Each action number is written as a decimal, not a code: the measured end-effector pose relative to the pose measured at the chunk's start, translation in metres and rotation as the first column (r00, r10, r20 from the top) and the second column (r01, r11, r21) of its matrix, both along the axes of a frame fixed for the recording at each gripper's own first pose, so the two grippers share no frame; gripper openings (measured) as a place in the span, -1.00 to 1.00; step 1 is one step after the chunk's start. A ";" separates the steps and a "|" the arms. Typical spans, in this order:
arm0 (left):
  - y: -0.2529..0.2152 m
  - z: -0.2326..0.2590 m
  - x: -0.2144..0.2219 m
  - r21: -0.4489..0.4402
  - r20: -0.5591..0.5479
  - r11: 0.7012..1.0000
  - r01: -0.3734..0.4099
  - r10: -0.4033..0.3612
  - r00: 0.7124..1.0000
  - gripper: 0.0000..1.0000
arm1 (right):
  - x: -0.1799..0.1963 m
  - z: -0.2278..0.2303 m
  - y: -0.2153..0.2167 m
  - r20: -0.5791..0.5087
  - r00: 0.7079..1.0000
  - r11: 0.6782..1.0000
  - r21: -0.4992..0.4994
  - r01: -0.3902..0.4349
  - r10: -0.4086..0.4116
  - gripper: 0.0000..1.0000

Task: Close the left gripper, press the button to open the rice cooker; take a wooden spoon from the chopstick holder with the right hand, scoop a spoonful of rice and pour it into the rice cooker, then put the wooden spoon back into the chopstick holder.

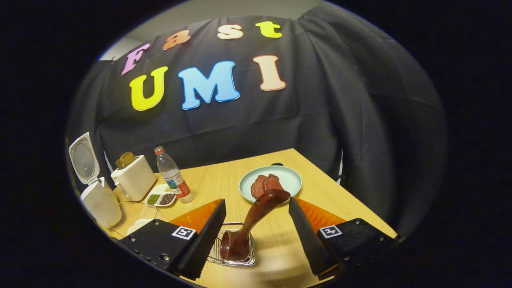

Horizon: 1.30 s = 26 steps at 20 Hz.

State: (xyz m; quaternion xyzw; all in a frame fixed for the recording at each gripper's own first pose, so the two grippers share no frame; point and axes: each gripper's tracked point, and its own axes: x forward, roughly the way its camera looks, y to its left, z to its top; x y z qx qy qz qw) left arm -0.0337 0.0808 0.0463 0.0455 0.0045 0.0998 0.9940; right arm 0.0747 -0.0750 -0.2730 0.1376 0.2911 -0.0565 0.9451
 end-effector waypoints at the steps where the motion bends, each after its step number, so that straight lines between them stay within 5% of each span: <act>1: 0.003 0.002 -0.002 0.007 0.006 1.000 -0.011 0.011 1.000 0.84 | 0.000 -0.006 0.003 -0.018 1.000 1.000 0.026 0.003 -0.003 0.92; 4: 0.007 0.002 -0.010 0.027 0.005 0.999 -0.030 0.030 1.000 0.94 | -0.003 -0.020 0.007 -0.072 0.997 0.995 0.098 0.031 -0.024 0.24; 7: 0.015 0.000 -0.014 0.022 0.000 0.999 -0.047 0.047 0.999 0.84 | 0.002 -0.026 0.021 -0.103 0.995 0.983 0.184 0.026 -0.007 0.08; 8: 0.019 -0.002 -0.015 0.018 -0.001 0.998 -0.057 0.057 0.998 0.94 | 0.000 -0.021 0.020 -0.118 0.993 0.977 0.211 0.028 -0.004 -0.63; 11: 0.030 -0.007 -0.018 -0.005 -0.011 0.997 -0.072 0.071 0.997 0.97 | -0.003 -0.022 0.033 -0.125 0.992 0.973 0.228 0.034 -0.006 -0.79; 19: 0.054 -0.014 -0.014 -0.049 0.001 0.997 -0.059 0.059 0.998 0.97 | -0.005 0.045 0.022 -0.018 1.000 0.995 0.098 0.009 -0.008 -0.80; 26: 0.066 -0.035 -0.011 -0.083 -0.015 0.996 -0.022 0.021 1.000 0.97 | 0.005 0.105 0.048 0.090 0.996 0.995 0.103 0.004 -0.013 -0.79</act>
